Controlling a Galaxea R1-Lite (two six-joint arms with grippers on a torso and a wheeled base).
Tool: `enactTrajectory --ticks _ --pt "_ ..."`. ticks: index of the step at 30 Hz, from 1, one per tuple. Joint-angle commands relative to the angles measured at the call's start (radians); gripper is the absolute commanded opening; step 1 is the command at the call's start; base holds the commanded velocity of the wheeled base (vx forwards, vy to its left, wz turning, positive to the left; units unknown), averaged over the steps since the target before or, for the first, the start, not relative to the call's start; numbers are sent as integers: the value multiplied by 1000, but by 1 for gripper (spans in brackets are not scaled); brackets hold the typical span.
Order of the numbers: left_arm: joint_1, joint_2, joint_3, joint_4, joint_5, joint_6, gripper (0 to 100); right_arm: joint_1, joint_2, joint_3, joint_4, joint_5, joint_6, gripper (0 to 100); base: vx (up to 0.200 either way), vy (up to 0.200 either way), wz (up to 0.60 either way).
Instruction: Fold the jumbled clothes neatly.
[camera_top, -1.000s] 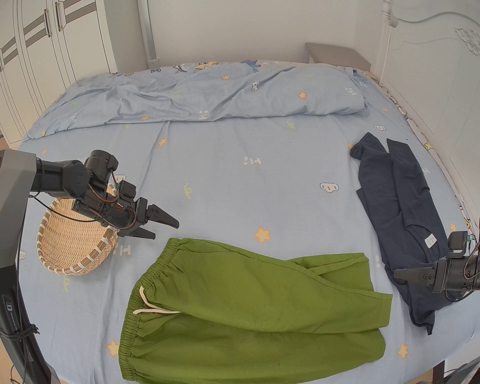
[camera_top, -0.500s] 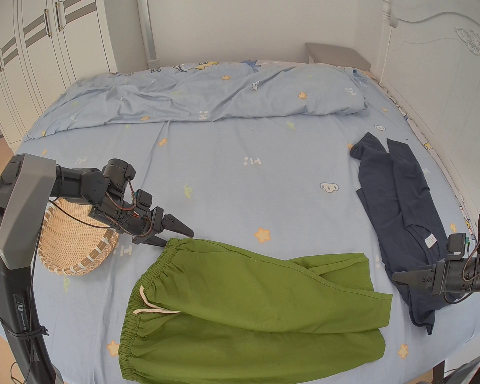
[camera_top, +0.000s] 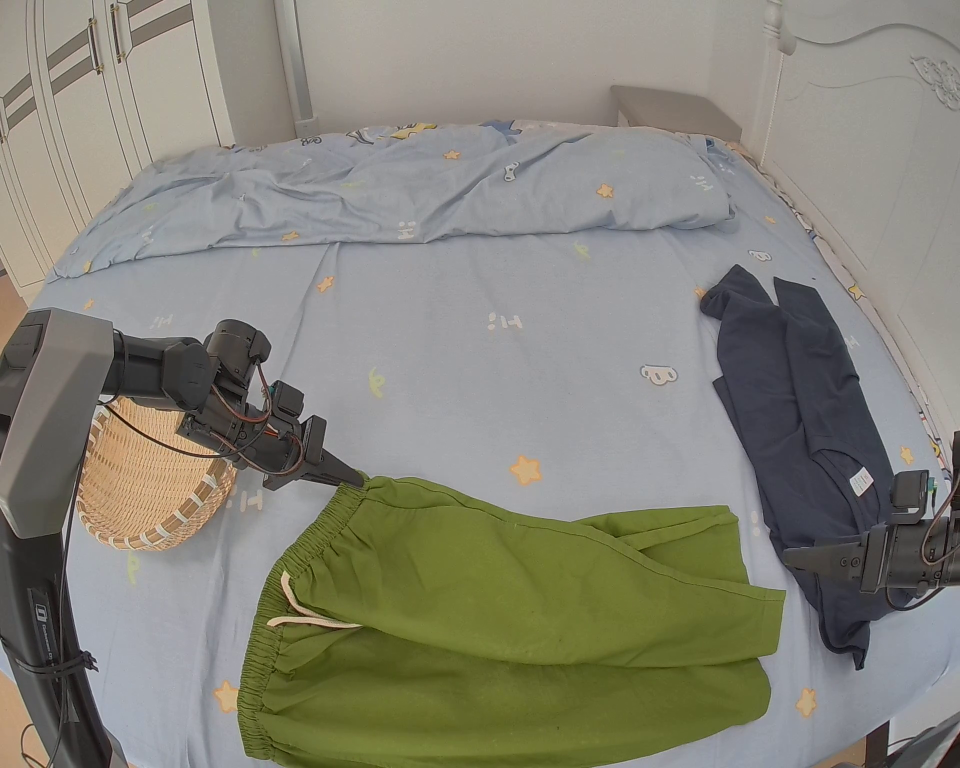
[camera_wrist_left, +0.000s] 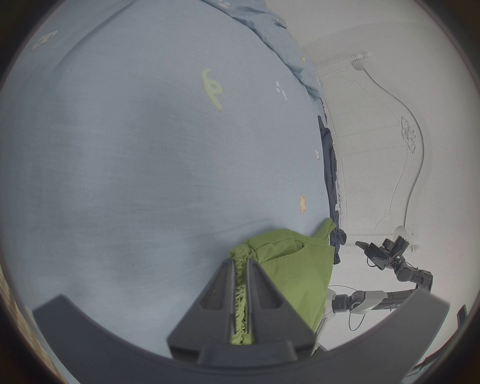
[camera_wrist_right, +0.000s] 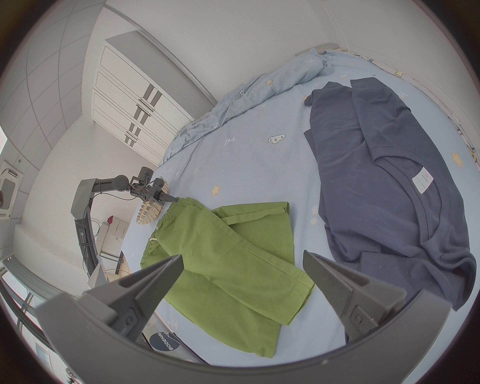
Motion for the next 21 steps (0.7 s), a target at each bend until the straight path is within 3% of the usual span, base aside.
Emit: enactTrajectory --ticks 1,21 --pt "8 -9 8 0 -1 -1 0 0 25 2 -1 2 0 100 0 0 0" --pt "44 -39 21 3 -1 0 0 0 247 31 -71 0 -3 100 0 0 0"
